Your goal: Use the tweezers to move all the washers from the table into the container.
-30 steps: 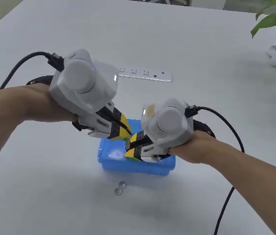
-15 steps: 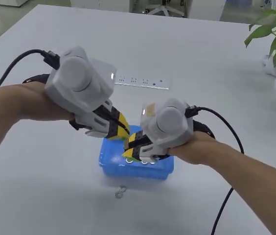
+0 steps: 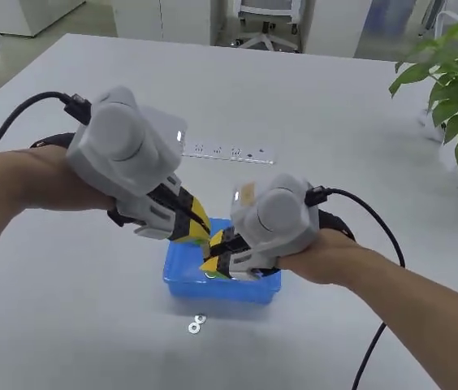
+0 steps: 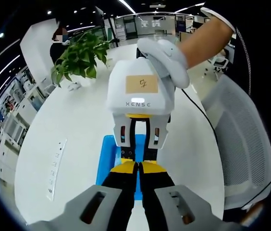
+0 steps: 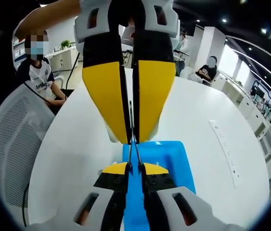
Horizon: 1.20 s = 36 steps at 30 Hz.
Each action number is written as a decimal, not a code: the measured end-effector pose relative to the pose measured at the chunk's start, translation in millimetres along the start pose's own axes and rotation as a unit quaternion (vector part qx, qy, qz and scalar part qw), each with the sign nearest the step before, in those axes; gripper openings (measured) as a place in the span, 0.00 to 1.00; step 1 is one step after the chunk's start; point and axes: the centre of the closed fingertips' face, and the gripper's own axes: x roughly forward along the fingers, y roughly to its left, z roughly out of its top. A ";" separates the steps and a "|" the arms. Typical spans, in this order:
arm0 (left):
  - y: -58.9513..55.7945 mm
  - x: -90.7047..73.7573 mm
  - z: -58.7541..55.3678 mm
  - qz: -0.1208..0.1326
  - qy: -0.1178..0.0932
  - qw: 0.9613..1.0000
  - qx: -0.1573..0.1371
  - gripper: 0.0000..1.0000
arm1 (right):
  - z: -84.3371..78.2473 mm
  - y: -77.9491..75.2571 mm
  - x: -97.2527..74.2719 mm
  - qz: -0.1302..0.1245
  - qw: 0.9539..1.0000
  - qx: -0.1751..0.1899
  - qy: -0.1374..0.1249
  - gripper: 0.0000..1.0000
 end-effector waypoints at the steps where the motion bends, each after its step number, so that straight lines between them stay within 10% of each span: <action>1: -2.8 -0.9 0.7 -0.002 0.000 1.000 0.002 0.05 | 0.4 1.5 -0.5 -0.001 1.000 -0.001 -0.001 0.12; 36: -49.8 15.8 -24.0 -0.030 0.011 0.999 -0.002 0.05 | -15.9 50.2 24.1 0.023 1.000 0.011 -0.001 0.13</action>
